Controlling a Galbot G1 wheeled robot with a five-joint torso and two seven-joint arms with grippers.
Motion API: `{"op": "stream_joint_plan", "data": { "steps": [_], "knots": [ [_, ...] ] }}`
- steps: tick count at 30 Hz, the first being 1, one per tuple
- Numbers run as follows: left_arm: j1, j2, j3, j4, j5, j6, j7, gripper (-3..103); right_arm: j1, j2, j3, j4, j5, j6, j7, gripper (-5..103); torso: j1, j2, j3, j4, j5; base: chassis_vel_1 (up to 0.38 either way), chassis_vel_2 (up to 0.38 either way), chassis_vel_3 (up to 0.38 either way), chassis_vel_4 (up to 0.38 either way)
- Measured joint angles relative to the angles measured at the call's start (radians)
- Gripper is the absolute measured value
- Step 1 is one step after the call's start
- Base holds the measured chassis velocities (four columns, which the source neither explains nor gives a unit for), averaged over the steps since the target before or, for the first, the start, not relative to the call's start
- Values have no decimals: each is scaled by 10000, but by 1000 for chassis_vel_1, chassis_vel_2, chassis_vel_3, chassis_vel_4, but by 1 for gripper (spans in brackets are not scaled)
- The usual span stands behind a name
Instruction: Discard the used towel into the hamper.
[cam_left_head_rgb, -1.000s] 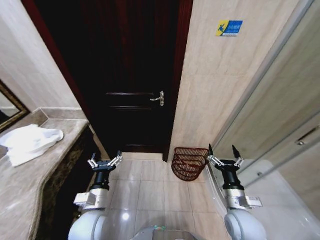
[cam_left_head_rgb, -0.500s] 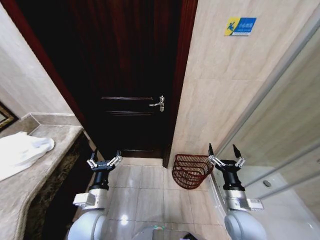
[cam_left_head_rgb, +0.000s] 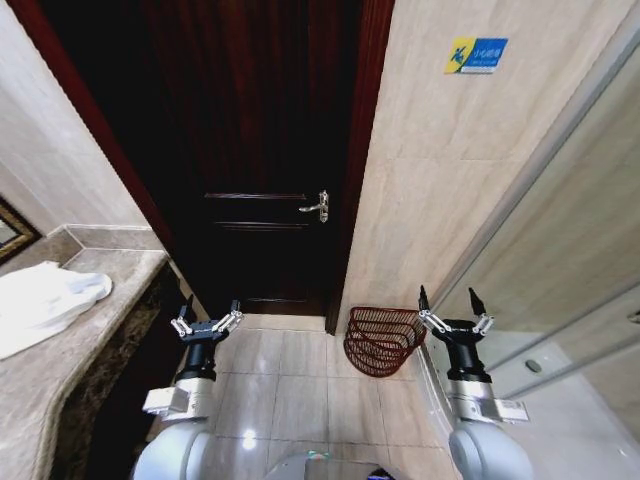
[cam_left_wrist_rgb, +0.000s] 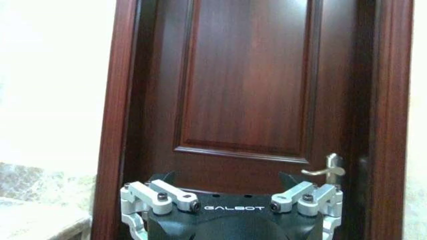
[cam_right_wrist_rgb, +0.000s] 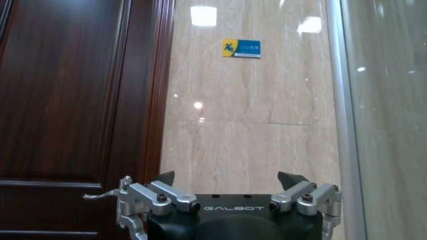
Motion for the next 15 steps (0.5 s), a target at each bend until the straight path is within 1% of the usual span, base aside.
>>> {"op": "stream_joint_plan", "data": {
  "steps": [2,3,8,10,11,14,15],
  "knots": [
    [-13,0,-1,0,-21,9,-41,102,3,0,1,-6,0,12,0,100,0,0,0,-1,0,37,57,-45,-53],
    [-17,0,-3,0,-33,13,-55,100,6,0,2,-15,1,27,0,100,0,0,0,-1,-1,43,57,-45,-62],
    [-20,2,-19,0,-108,17,-104,97,52,14,4,-112,24,199,57,100,-1,0,0,0,-4,63,57,-44,-49],
    [-22,2,-26,0,-184,17,-135,101,70,15,4,-151,28,232,74,100,-1,0,0,0,-3,0,0,0,0],
    [-22,3,-28,-1,-209,17,-167,100,80,15,2,-174,31,246,83,100,-1,-1,0,0,-3,0,0,0,0],
    [-22,2,-28,-11,-237,19,-240,100,89,19,-1,-204,33,267,87,100,-1,0,0,0,0,0,0,0,0],
    [-35,1,-23,-24,-308,24,-345,100,96,22,-3,-236,33,294,88,100,-1,-1,0,0,0,0,0,0,0]
  ]
}}
